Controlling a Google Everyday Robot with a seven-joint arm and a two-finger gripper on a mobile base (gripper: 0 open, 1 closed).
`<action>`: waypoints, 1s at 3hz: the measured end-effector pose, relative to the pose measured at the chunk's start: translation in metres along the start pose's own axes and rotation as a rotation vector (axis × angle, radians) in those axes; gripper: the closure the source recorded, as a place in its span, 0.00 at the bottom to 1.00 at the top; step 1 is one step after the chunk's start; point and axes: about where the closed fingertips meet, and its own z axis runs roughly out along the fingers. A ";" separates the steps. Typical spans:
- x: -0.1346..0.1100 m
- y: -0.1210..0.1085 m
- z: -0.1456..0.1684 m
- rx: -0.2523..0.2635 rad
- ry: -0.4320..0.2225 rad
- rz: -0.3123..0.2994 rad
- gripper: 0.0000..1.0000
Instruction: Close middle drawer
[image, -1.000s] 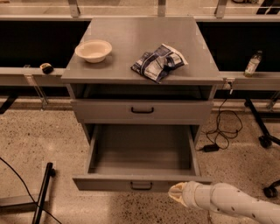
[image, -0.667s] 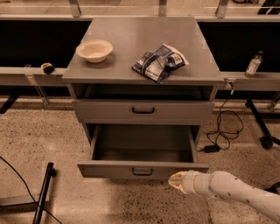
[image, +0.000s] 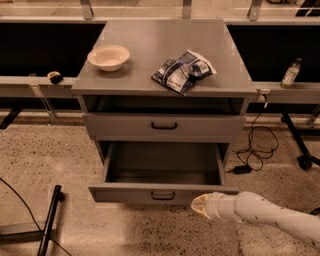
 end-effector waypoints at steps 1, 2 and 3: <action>0.005 -0.020 0.014 0.030 0.037 -0.034 1.00; 0.015 -0.041 0.029 0.059 0.056 -0.055 1.00; 0.021 -0.061 0.046 0.073 0.048 -0.068 1.00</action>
Offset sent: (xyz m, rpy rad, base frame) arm 0.0854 -0.0219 -0.0285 -0.1175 -0.1022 -0.0339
